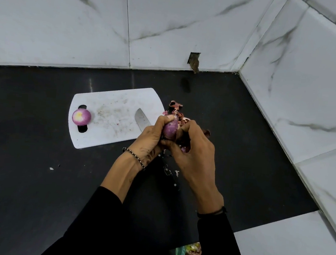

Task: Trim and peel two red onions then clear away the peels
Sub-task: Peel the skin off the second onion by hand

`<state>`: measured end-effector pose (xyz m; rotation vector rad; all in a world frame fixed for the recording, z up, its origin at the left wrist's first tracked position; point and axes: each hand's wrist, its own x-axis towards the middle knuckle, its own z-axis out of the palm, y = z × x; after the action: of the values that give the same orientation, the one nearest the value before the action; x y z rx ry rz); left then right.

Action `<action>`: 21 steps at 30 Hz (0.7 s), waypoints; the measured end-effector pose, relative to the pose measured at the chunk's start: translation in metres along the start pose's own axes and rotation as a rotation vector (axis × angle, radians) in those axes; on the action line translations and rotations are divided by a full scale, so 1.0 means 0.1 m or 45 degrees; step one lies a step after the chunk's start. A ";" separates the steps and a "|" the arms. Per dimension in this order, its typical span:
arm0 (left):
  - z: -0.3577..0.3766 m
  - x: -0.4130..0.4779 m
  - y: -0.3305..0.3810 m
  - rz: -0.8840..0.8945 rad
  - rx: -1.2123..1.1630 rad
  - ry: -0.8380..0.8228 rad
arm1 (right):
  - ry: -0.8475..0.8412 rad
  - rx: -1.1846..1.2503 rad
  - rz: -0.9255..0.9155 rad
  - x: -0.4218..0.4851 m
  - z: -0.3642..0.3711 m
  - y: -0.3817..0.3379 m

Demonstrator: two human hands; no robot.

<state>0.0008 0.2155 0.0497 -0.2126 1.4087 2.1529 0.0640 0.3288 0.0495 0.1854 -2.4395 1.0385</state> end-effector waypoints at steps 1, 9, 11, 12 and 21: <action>0.00 0.01 -0.01 -0.012 -0.032 -0.010 | 0.002 0.011 0.024 -0.02 0.01 -0.01; 0.08 -0.03 0.01 -0.088 -0.170 -0.004 | 0.023 0.163 0.156 0.04 -0.12 -0.07; 0.06 -0.03 -0.01 -0.085 -0.140 -0.023 | -0.015 0.169 0.154 0.03 -0.15 -0.06; 0.06 -0.02 -0.02 -0.083 -0.129 -0.037 | -0.015 0.177 0.155 0.03 -0.17 -0.05; 0.07 0.09 -0.02 -0.071 -0.166 0.011 | 0.028 0.194 0.078 0.01 -0.25 0.05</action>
<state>-0.0044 0.2249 0.0476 -0.3062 1.2531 2.2019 0.0709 0.3500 0.0622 0.1494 -2.3602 1.2472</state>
